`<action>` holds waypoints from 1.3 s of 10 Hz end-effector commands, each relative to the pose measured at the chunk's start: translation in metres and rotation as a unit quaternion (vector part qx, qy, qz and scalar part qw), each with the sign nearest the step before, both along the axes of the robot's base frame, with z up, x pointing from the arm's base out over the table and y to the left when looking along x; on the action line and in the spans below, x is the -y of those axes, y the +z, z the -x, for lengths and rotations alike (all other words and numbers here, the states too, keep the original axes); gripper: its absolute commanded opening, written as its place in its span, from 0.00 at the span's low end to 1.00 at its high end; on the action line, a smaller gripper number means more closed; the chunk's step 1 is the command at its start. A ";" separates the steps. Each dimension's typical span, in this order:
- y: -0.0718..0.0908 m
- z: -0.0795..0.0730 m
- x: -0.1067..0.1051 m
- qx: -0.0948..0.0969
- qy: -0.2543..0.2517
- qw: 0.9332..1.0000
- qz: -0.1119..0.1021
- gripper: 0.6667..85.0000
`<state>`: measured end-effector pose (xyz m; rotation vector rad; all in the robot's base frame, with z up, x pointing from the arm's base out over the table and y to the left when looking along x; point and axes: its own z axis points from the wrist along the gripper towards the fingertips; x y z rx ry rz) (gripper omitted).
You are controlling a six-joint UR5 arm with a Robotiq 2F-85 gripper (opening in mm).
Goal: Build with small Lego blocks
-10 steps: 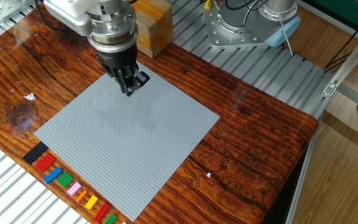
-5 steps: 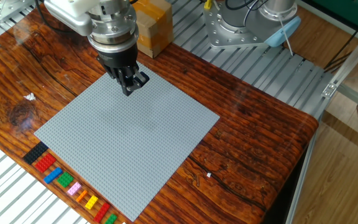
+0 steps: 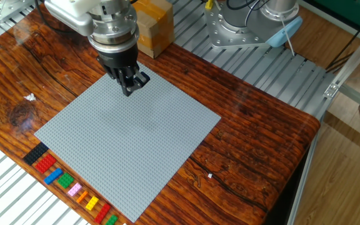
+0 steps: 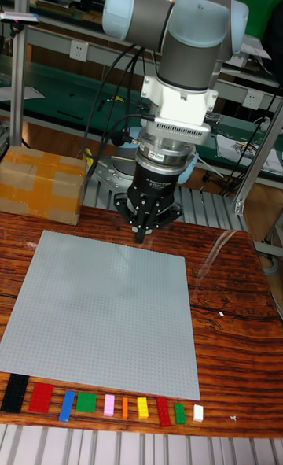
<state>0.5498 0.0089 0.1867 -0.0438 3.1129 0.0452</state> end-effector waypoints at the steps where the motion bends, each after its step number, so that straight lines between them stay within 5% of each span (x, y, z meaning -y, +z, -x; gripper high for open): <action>1: 0.000 -0.002 0.004 0.005 0.012 1.000 0.001 0.00; 13: -0.017 -0.010 0.001 0.045 0.019 0.998 -0.029 0.00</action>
